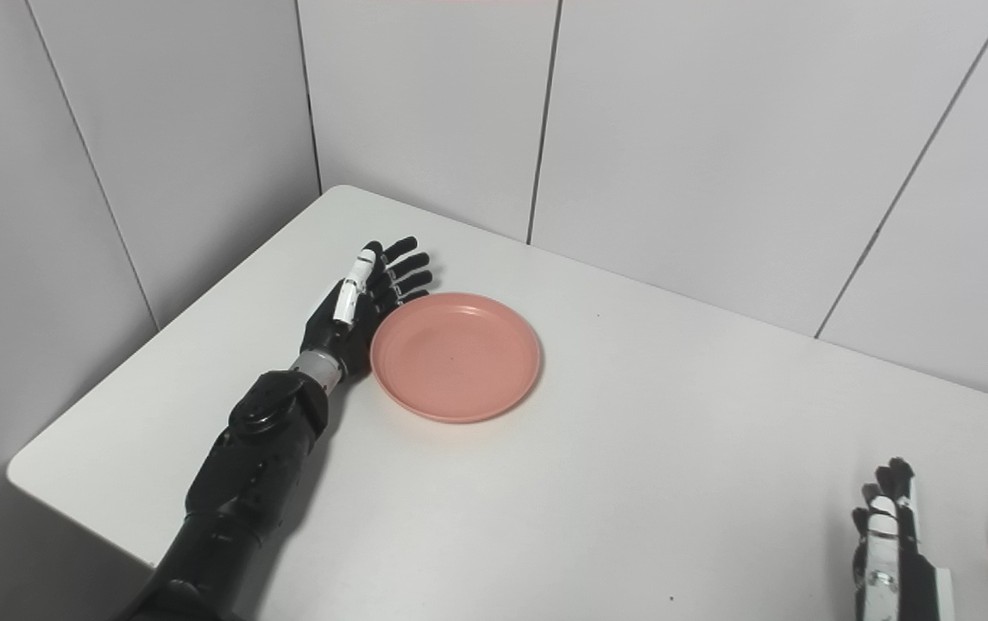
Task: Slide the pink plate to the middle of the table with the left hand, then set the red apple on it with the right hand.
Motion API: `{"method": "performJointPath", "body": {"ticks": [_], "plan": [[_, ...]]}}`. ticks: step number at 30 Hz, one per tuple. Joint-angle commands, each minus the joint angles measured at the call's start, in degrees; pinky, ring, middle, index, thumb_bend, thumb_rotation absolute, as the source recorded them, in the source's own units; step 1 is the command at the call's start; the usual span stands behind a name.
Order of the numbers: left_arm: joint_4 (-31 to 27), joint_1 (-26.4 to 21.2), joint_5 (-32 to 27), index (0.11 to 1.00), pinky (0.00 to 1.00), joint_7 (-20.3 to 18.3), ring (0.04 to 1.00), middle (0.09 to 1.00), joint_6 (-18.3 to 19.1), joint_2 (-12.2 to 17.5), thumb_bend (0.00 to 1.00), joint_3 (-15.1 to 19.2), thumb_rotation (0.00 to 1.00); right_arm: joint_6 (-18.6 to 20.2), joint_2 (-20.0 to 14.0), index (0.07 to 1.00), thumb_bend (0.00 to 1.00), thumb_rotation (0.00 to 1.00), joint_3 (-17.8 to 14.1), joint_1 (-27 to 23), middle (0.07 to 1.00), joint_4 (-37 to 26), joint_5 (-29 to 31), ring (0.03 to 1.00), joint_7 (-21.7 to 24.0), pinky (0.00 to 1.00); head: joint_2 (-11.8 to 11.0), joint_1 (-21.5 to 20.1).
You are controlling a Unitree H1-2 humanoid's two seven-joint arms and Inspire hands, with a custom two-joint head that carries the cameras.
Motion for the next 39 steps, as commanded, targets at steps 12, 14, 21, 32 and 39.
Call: {"method": "performJointPath", "body": {"ticks": [12, 14, 21, 32, 39], "plan": [[-2.3, 1.9, 0.1, 0.825, 0.82, 0.9, 0.838, 0.839, 2.9, -1.9, 0.33, -1.5, 1.00, -4.9, 0.0, 1.000, 0.01, 1.00, -0.5, -1.7, 1.000, 1.5, 0.6, 1.000, 0.5, 1.00, 1.1, -1.4], [-2.5, 2.1, 0.2, 0.827, 0.83, 0.8, 0.843, 0.842, 2.8, -2.0, 0.33, -1.8, 1.00, -5.1, 0.0, 1.000, 0.03, 1.00, -0.6, -1.7, 1.000, 1.9, 0.9, 1.000, 0.5, 1.00, 1.2, -1.6], [-4.9, 3.0, 0.3, 0.826, 0.81, 1.2, 0.835, 0.845, 4.2, -2.7, 0.33, -2.5, 1.00, -5.1, 0.1, 1.000, 0.06, 1.00, -0.4, -1.6, 1.000, 1.8, 0.2, 1.000, 0.1, 1.00, 1.8, -2.4], [-9.4, 4.8, 1.0, 0.831, 0.84, 2.6, 0.847, 0.851, 6.0, -4.7, 0.34, -3.6, 1.00, -6.6, 0.3, 1.000, 0.06, 1.00, -0.6, -1.9, 1.000, 2.9, 1.3, 1.000, 0.5, 1.00, 2.7, -3.4], [-12.9, 6.0, 2.3, 0.831, 0.83, 5.6, 0.849, 0.855, 7.0, -6.3, 0.34, -4.4, 1.00, -6.9, 0.3, 0.990, 0.08, 1.00, -0.3, -2.1, 0.997, 3.1, -0.1, 0.998, -0.2, 1.00, 3.2, -3.8]]}}
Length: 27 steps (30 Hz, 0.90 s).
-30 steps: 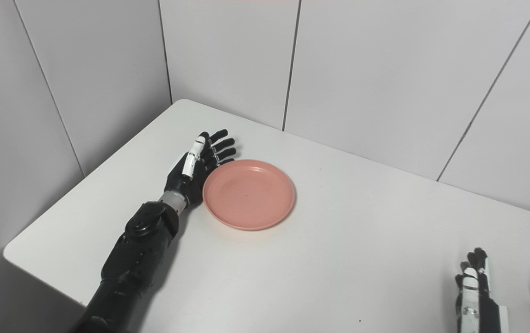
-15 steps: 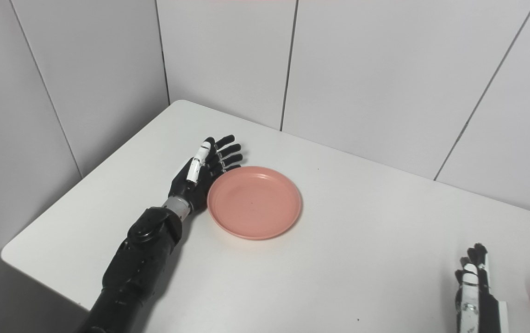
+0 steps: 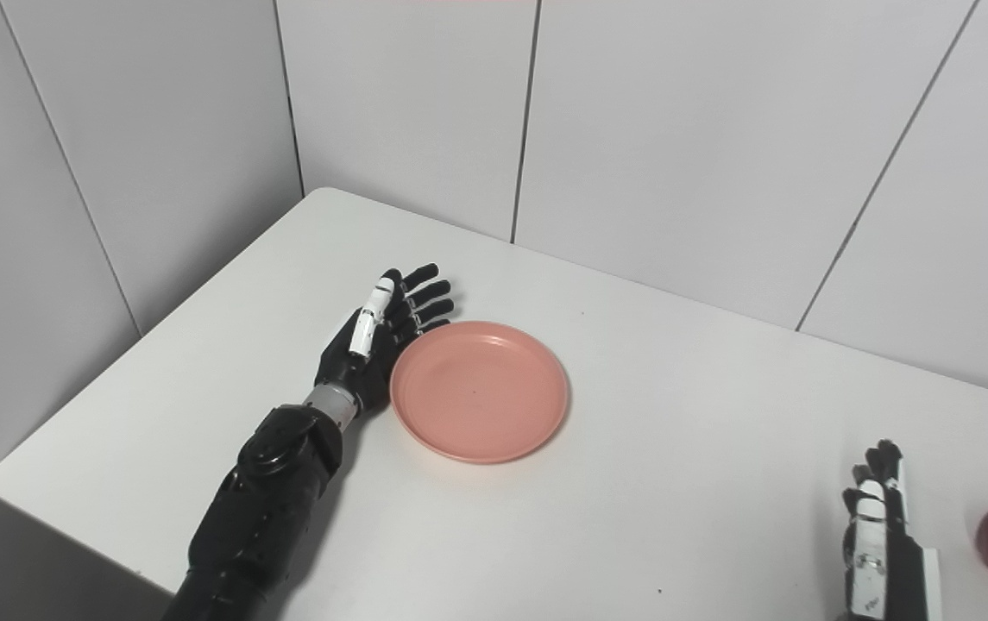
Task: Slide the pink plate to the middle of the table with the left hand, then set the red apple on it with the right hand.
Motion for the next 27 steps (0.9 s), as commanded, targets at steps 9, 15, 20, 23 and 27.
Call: {"method": "performJointPath", "body": {"ticks": [9, 15, 20, 23, 27], "plan": [[-5.1, 1.5, 2.6, 0.836, 0.82, 4.5, 0.845, 0.855, 4.4, -2.5, 0.33, -0.8, 1.00, -2.7, 0.3, 0.992, 0.09, 1.00, 0.1, -0.6, 0.998, 0.1, -0.7, 1.000, -0.3, 1.00, 0.6, -0.7], [-6.3, 2.1, 4.0, 0.838, 0.81, 5.0, 0.843, 0.855, 5.0, -3.2, 0.33, -1.5, 1.00, -2.7, 0.6, 0.984, 0.09, 1.00, 0.2, -0.6, 0.990, 0.2, -1.1, 0.990, -0.8, 1.00, 1.1, -1.5], [-6.9, 2.3, 4.8, 0.824, 0.81, 5.4, 0.837, 0.843, 5.0, -4.5, 0.33, -1.9, 1.00, -1.9, 0.9, 0.991, 0.12, 1.00, 0.2, -0.6, 0.997, -0.2, -0.4, 0.999, -0.5, 1.00, 1.6, -2.2], [-7.8, 2.8, 5.5, 0.830, 0.82, 5.4, 0.843, 0.847, 5.3, -5.1, 0.34, -2.6, 1.00, -2.0, 1.1, 0.990, 0.12, 1.00, 0.2, -0.7, 0.995, 0.0, -0.5, 0.995, -0.7, 1.00, 1.7, -2.5], [-9.4, 3.2, 6.1, 0.833, 0.83, 5.8, 0.848, 0.854, 6.4, -6.1, 0.33, -3.4, 1.00, -2.1, 1.4, 0.991, 0.13, 1.00, 0.3, -0.8, 0.994, 0.2, -0.7, 0.995, -1.0, 1.00, 2.1, -3.2]]}}
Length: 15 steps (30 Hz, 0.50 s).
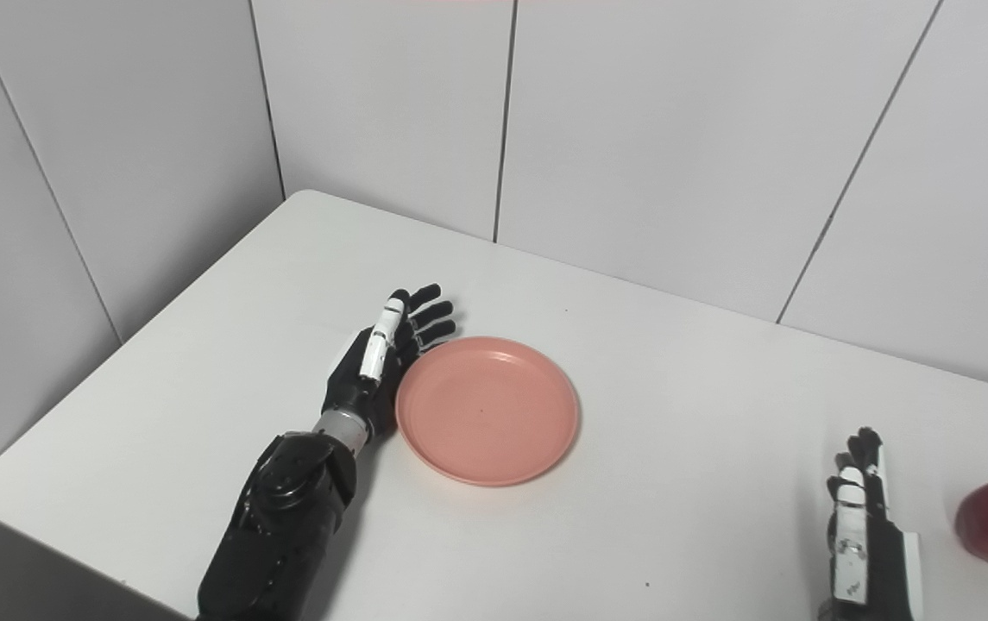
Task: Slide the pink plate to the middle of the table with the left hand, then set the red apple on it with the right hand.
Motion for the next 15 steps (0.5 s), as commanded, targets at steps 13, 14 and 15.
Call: {"method": "performJointPath", "body": {"ticks": [13, 14, 15], "plan": [[-6.5, 1.5, 2.3, 0.843, 0.82, 1.5, 0.853, 0.862, 5.8, -3.2, 0.33, -3.1, 1.00, -1.5, 1.5, 0.993, 0.19, 1.00, 0.4, -0.8, 0.996, -0.2, -0.4, 0.997, -0.5, 1.00, 1.0, -1.9], [-6.6, 1.6, 2.3, 0.844, 0.82, 1.4, 0.853, 0.862, 5.8, -3.3, 0.33, -3.2, 1.00, -1.7, 1.5, 0.994, 0.18, 1.00, 0.4, -0.8, 0.996, -0.1, -0.3, 0.997, -0.5, 1.00, 1.0, -2.0], [-6.7, 1.8, 2.3, 0.846, 0.82, 1.3, 0.853, 0.862, 5.8, -3.4, 0.33, -3.4, 1.00, -1.8, 1.7, 0.993, 0.18, 1.00, 0.4, -0.8, 0.994, -0.1, -0.2, 0.993, -0.6, 1.00, 1.1, -2.2]]}}
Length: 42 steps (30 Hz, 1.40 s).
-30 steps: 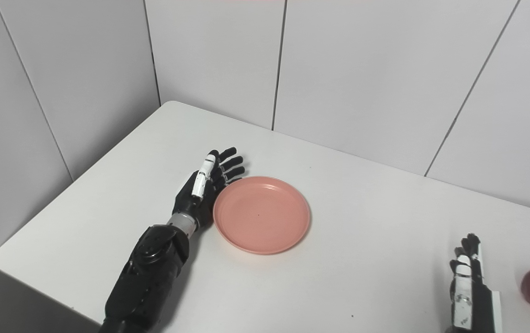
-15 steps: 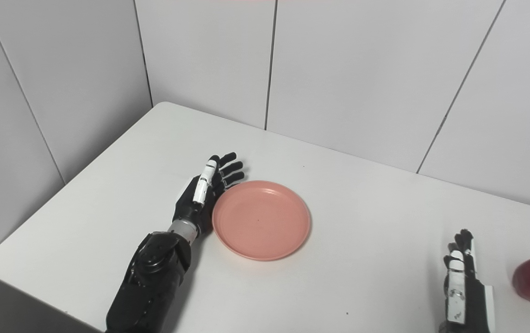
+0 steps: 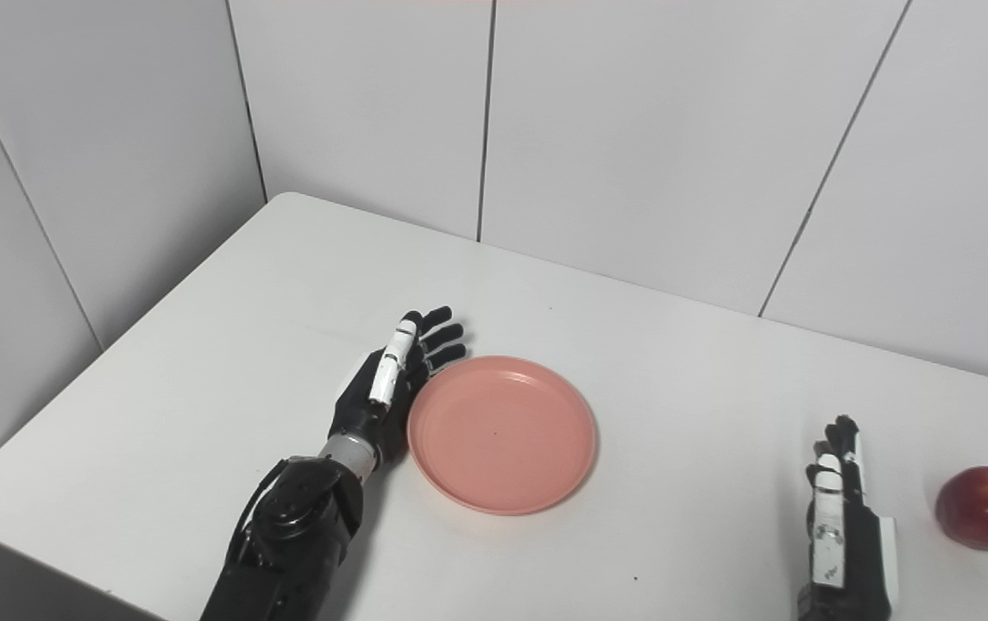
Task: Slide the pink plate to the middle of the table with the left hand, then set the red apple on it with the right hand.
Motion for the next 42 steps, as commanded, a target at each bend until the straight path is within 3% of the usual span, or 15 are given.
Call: {"method": "performJointPath", "body": {"ticks": [1, 18, 31, 42], "plan": [[-1.2, -0.4, 0.4, 0.849, 0.82, 0.0, 0.854, 0.863, 0.4, -0.6, 0.33, -0.6, 1.00, -1.8, 0.8, 0.992, 0.19, 1.00, 0.2, -0.7, 0.992, -0.2, 0.1, 0.991, -0.2, 1.00, 0.1, -0.3], [-4.5, 1.3, 3.0, 0.852, 0.84, 1.1, 0.858, 0.867, 2.9, -3.2, 0.33, -3.9, 1.00, -1.0, 2.0, 0.964, 0.14, 1.00, 1.2, 0.0, 0.959, -2.5, -3.8, 0.937, -2.1, 0.97, 1.8, -4.5], [-4.5, 1.4, 4.2, 0.874, 0.85, 0.3, 0.877, 0.889, 2.4, -4.9, 0.35, -7.3, 1.00, -0.9, 3.4, 0.962, 0.16, 1.00, 1.7, -0.1, 0.952, -3.4, -4.4, 0.916, -2.5, 1.00, 3.4, -8.0], [-3.7, 1.1, 3.9, 0.882, 0.87, -1.0, 0.891, 0.898, 2.0, -5.0, 0.35, -9.5, 1.00, 0.2, 4.4, 0.960, 0.17, 1.00, 2.0, -0.5, 0.951, -3.6, -5.9, 0.923, -3.5, 0.95, 4.4, -10.6]]}}
